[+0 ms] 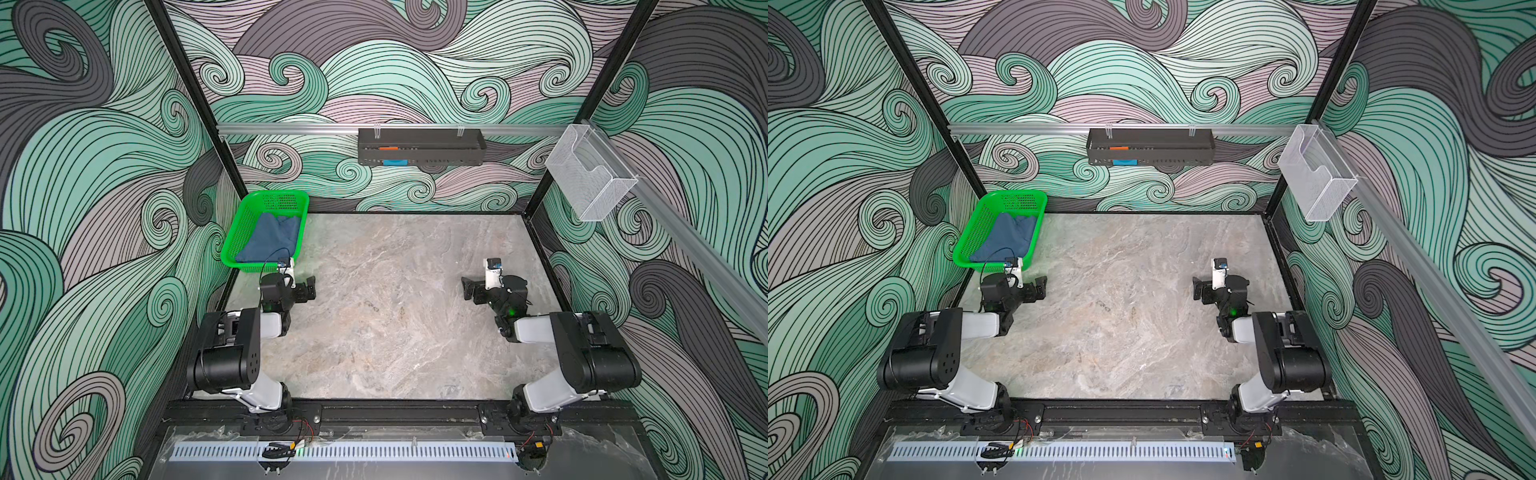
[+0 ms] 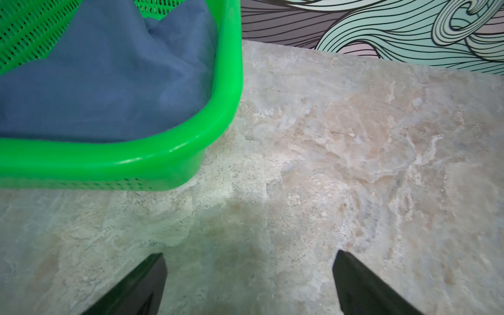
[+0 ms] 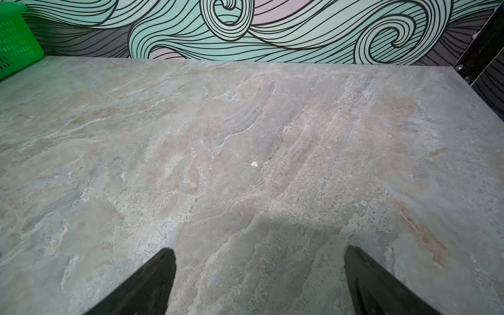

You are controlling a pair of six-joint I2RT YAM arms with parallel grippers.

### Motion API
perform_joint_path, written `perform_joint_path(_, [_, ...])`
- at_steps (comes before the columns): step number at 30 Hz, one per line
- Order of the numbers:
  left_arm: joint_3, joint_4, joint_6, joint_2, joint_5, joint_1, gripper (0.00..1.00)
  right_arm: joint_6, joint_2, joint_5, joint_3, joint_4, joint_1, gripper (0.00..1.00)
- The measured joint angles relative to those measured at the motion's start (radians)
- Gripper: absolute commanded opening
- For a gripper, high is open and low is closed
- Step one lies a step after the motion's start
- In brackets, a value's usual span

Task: Fold and stack t-shirts
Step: Reset both arms

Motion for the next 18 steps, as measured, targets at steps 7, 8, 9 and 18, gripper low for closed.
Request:
perform_joint_path(7, [0.007,0.008,0.001,-0.004,-0.034,-0.013,0.99,-0.031,-0.002,0.015,0.0,0.048,0.0,0.99])
perform_joint_path(8, [0.007,0.007,0.001,-0.005,-0.037,-0.014,0.99,-0.034,-0.002,0.015,-0.002,0.056,0.0,0.99])
perform_joint_path(9, [0.007,0.007,0.001,-0.006,-0.04,-0.016,0.99,-0.036,-0.002,0.015,-0.005,0.068,0.001,0.99])
perform_joint_path(18, [0.007,0.005,0.001,-0.008,-0.051,-0.016,0.99,-0.037,-0.002,0.012,-0.005,0.064,-0.005,0.99])
